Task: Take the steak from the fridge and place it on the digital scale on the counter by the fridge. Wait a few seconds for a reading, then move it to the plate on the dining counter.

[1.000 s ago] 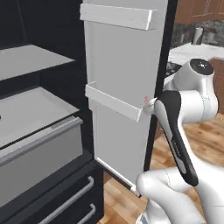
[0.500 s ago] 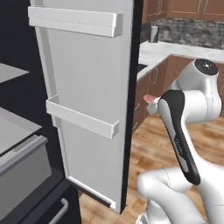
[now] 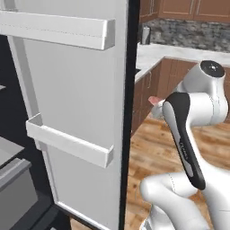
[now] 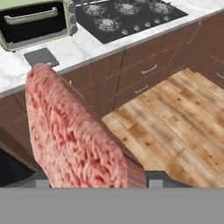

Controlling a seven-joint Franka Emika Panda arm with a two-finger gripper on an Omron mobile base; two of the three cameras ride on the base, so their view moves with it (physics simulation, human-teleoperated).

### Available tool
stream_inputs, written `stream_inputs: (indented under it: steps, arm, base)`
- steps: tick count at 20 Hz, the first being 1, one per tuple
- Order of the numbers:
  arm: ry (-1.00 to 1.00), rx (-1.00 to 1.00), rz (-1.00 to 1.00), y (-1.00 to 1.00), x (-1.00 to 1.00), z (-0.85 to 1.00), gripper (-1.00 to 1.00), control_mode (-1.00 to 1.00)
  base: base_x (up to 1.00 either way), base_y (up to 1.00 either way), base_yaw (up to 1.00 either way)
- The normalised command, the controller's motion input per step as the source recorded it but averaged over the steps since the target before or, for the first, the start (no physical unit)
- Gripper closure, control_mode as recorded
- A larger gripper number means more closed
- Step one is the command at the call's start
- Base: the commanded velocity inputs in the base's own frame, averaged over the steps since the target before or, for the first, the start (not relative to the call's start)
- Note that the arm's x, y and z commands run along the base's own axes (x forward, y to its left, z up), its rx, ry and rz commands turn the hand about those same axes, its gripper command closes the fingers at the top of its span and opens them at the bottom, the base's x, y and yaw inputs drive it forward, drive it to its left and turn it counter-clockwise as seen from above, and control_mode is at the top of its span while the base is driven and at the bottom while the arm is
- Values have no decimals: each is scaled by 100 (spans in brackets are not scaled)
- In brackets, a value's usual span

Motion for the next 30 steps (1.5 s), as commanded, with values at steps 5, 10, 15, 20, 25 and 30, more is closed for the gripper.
stream_inputs:
  steps: [5, 10, 15, 20, 25, 30]
  arm:
    - [0, 0, 0, 0, 0, 0, 100, 100]
    - [0, 0, 0, 0, 0, 0, 100, 100]
    - [0, 0, 0, 0, 0, 0, 100, 100]
    - [0, 0, 0, 0, 0, 0, 100, 100]
    - [0, 0, 0, 0, 0, 0, 100, 100]
    - [0, 0, 0, 0, 0, 0, 100, 100]
  base:
    - [100, -5, 13]
    - [96, -23, 57]
    - [59, -23, 87]
    - [9, -6, 99]
    - [56, -24, 57]
    - [60, -61, -2]
